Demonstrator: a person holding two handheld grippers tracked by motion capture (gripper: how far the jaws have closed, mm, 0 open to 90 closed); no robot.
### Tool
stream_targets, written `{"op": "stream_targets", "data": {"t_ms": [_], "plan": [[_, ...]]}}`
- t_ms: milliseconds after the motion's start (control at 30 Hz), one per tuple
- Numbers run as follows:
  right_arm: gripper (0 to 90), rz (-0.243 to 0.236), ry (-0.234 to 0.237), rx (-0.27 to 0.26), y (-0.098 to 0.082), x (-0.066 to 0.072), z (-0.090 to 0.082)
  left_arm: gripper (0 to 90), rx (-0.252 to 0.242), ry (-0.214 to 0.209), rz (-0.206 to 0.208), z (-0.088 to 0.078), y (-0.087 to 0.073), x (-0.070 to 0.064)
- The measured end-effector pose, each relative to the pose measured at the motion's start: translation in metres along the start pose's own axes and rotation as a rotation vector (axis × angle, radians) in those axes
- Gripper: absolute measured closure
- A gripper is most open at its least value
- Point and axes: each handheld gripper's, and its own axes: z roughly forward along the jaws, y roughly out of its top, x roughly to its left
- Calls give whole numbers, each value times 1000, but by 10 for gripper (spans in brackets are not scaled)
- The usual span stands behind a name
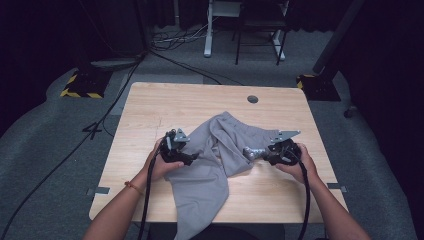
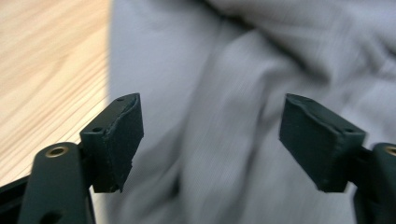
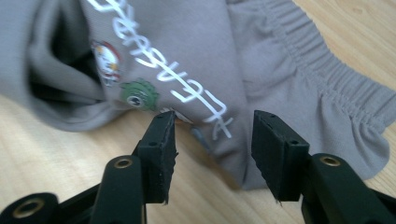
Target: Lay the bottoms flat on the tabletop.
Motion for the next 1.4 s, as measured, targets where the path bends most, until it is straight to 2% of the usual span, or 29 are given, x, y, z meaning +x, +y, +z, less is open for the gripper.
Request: {"op": "stream_targets", "data": {"t_ms": [67,100,200,233,333,367,433,533,600,667,733,800,900,1000,1033,1067,1100,1167,1233,1300,1367,1400], "plan": [[522,0,2,-6,-1,-3,4,232,-12,-1,30,7,6,-3],[524,5,-14,-1,-1,-5,8,234,-2,-4,36,10,8,-4],[535,-4,-69,13,3,-11,16,240,44,27,66,21,11,-8],[533,2,-87,18,4,-15,20,238,40,15,58,22,9,-8],[530,59,-85,4,9,-31,32,230,33,-7,24,22,6,-3],[531,72,-97,1,12,-36,35,230,27,-27,10,22,4,-1],[531,87,-126,2,19,-48,43,230,21,-32,17,21,2,0],[500,146,-156,-1,33,-65,57,230,12,-39,27,19,-1,0],[464,170,-208,-5,43,-73,67,230,3,-45,30,18,-3,-1],[457,193,-234,2,52,-75,74,230,2,-39,32,17,-5,-2],[467,164,-252,2,59,-70,75,225,6,-35,47,15,-7,-5],[486,142,-207,-24,60,-63,70,226,8,-27,37,12,-10,-7],[518,99,-134,-77,53,-46,52,225,5,-18,30,8,-14,-9],[516,14,-83,-96,38,-23,33,225,6,-15,28,5,-17,-10],[513,0,-61,-107,33,-16,27,225,4,-12,25,5,-18,-11],[508,-14,-5,-126,28,-9,23,225,5,-9,23,4,-18,-11],[495,-57,68,-128,23,0,19,225,5,-9,23,4,-18,-11],[460,-124,77,-108,23,13,19,225,4,-9,22,4,-18,-11],[438,-123,103,-113,26,19,22,225,5,-9,23,4,-18,-11],[404,-117,106,-98,30,21,32,225,5,-8,22,4,-18,-11],[465,-123,92,-72,32,22,42,225,5,-9,22,4,-18,-11],[545,-126,102,-59,31,23,46,225,5,-9,22,4,-18,-11]]}}
